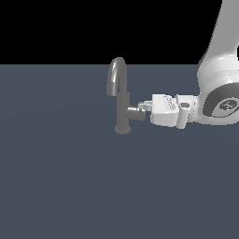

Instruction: Turn on the faucet by rotating a designated handle.

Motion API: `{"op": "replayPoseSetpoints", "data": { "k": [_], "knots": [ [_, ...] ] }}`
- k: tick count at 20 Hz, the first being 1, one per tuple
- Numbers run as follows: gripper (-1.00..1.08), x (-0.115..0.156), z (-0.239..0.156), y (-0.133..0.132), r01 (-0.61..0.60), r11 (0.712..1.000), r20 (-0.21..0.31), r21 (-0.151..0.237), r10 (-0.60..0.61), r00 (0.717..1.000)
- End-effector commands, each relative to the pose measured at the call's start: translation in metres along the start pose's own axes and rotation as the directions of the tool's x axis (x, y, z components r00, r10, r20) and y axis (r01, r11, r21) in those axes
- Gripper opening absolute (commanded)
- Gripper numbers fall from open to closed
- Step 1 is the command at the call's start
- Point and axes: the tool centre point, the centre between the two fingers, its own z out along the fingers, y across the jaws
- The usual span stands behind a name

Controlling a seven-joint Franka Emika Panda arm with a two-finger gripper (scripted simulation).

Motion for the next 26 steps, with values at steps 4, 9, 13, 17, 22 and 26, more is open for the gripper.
{"op": "replayPoseSetpoints", "data": {
  "k": [4,9,13,17,22,26],
  "knots": [
    [-1.0,0.026,-0.001,0.01,-0.009,1.0,0.0,-0.001,0.009,1.0],
    [-1.0,0.059,-0.002,0.023,-0.021,1.0,0.0,-0.002,0.021,1.0],
    [-1.0,0.045,0.0,0.012,0.012,1.0,0.008,-0.007,-0.012,1.0],
    [-1.0,0.061,0.0,0.008,0.004,1.0,0.006,-0.006,-0.004,1.0],
    [-1.0,0.08,-0.001,0.003,-0.006,1.0,0.004,-0.004,0.006,1.0],
    [-1.0,0.094,-0.001,-0.001,-0.014,1.0,0.002,-0.003,0.014,1.0]
  ]
}}
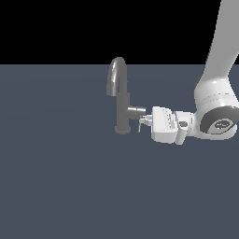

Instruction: Turn on the faucet by rotating a designated handle.

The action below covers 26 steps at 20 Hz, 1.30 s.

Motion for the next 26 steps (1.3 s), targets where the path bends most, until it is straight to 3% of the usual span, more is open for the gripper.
{"op": "replayPoseSetpoints", "data": {
  "k": [1,5,6,26],
  "knots": [
    [-1.0,0.039,0.007,0.003,-0.047,0.999,-0.013,0.017,0.047,0.999],
    [-1.0,0.05,0.006,0.001,-0.053,0.998,-0.014,0.018,0.053,0.998],
    [-1.0,0.004,0.0,-0.002,0.005,1.0,0.009,-0.017,-0.005,1.0],
    [-1.0,0.05,0.004,-0.042,-0.04,0.999,-0.009,0.009,0.04,0.999]
  ]
}}
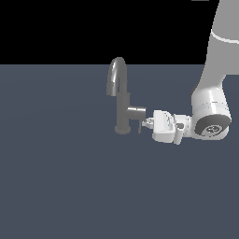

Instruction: Turn on the faucet by rotating a designated handle.

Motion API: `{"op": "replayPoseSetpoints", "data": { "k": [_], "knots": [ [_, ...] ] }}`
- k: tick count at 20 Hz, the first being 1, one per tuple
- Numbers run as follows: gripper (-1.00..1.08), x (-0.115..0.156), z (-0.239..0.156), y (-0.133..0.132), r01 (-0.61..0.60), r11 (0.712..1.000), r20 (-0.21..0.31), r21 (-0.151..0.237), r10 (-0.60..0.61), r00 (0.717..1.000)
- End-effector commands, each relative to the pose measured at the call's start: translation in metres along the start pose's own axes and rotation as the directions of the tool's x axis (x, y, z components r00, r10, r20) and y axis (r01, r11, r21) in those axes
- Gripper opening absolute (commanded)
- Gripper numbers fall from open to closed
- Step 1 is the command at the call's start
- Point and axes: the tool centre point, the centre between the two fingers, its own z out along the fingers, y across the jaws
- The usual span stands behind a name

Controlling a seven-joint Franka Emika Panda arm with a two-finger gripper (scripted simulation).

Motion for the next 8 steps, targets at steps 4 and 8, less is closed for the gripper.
{"op": "replayPoseSetpoints", "data": {
  "k": [4,8],
  "knots": [
    [-1.0,0.022,0.014,-0.003,-0.03,1.0,0.002,-0.008,0.03,1.0],
    [-1.0,0.028,0.015,-0.008,-0.036,0.999,0.0,-0.005,0.036,0.999]
  ]
}}
